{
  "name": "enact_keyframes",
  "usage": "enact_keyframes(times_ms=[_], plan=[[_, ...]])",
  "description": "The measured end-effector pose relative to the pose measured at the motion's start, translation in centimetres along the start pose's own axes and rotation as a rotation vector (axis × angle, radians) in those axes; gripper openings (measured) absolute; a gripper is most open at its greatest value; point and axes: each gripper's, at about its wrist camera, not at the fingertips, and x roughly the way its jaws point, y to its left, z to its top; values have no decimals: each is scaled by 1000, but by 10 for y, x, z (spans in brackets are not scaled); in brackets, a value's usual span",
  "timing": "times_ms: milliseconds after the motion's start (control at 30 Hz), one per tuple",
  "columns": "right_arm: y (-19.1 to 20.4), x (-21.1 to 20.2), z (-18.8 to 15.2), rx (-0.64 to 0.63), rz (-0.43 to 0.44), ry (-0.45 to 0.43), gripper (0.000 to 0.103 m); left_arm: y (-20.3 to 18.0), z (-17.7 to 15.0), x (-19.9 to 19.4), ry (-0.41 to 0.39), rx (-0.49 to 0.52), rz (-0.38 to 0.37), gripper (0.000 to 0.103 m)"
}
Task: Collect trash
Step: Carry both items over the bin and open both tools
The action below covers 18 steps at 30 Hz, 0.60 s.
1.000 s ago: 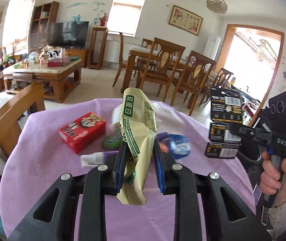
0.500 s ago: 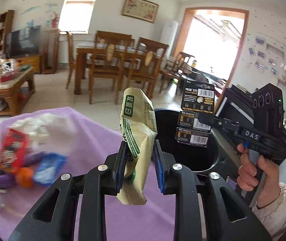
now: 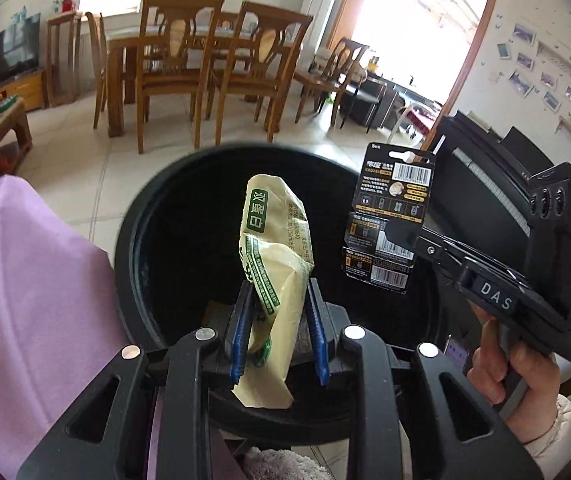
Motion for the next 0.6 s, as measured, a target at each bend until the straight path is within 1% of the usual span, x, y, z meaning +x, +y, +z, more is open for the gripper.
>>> enact_keyframes(times_ms=[33, 100, 167, 267, 600], plan=[[2, 7, -1, -2, 1, 6, 6, 0, 1, 2, 7, -8, -6, 26], [9, 14, -3, -10, 10, 13, 6, -1, 1, 5, 28, 3, 12, 26], [21, 22, 4, -17, 20, 15, 6, -3, 0, 5, 48, 12, 22, 26], [35, 22, 10, -23, 27, 20, 6, -7, -1, 9, 84, 28, 43, 26], [34, 26, 14, 36, 75, 37, 6, -17, -5, 17, 158, 87, 79, 26]])
